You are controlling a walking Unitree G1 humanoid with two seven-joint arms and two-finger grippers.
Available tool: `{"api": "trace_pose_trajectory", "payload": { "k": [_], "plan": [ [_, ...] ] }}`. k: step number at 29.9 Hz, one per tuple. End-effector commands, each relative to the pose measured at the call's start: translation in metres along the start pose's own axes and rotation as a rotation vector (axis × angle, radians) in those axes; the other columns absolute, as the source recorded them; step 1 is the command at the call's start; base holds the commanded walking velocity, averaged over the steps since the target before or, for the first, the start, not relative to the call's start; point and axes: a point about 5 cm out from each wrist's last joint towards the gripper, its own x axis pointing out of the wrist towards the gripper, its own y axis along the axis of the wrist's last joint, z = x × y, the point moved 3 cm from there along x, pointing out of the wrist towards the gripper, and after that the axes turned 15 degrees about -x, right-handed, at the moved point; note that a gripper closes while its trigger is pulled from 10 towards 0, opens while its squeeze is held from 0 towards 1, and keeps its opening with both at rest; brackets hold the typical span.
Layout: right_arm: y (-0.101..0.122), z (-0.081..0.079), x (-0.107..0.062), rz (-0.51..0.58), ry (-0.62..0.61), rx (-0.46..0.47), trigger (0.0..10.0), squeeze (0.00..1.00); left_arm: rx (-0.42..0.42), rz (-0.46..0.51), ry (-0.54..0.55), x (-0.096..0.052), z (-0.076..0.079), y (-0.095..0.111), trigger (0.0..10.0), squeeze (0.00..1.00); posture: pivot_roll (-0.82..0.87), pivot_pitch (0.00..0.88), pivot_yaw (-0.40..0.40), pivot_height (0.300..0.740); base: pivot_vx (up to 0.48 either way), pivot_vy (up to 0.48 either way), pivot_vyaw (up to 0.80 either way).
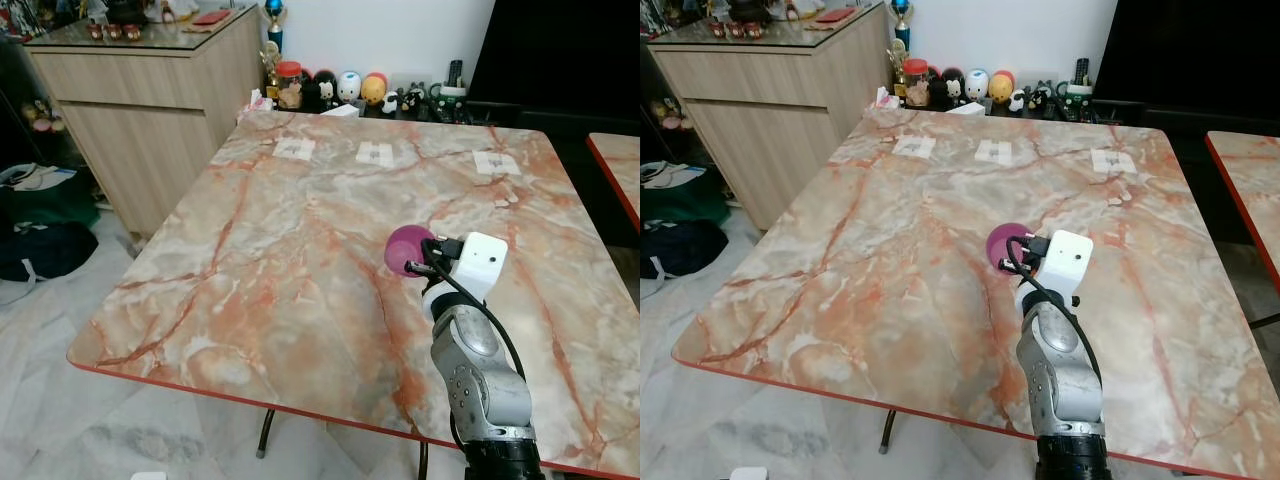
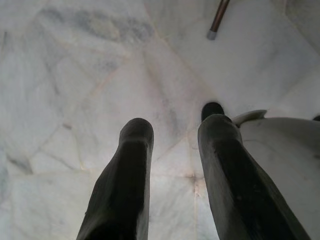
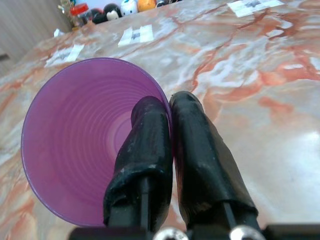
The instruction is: Setting the table
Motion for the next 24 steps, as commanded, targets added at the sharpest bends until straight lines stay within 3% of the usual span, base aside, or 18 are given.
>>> {"api": "trace_pose_trajectory", "payload": {
  "k": [1,8,10,18,24],
  "plan": [
    [0.009,0.008,-0.001,0.043,-0.032,0.015,10.0,0.00,0.021,-0.009,-0.017,0.001,0.006,-0.001,10.0,0.00,-0.06,0.000,-0.005,0.740,0.000,-0.472,-0.79],
    [0.009,0.008,-0.001,0.062,-0.041,0.002,10.0,0.00,0.025,-0.021,-0.033,0.001,0.019,-0.008,10.0,0.00,-0.06,0.000,-0.009,0.740,0.000,-0.472,-0.75],
    [0.009,0.007,-0.001,0.063,-0.039,-0.003,10.0,0.00,0.025,-0.026,-0.037,0.001,0.023,-0.011,10.0,0.00,-0.06,0.000,-0.011,0.740,0.000,-0.472,0.00],
    [0.012,0.006,0.000,0.087,-0.035,-0.017,10.0,0.00,0.024,-0.028,-0.031,0.001,0.020,-0.010,10.0,0.00,-0.06,0.000,-0.012,0.740,0.000,-0.471,0.00],
    [0.017,0.012,0.001,0.108,-0.053,-0.017,10.0,0.00,0.020,-0.025,-0.018,0.000,0.009,-0.007,10.0,0.00,-0.06,0.000,-0.004,0.740,0.000,-0.463,0.00]
  ]
}}
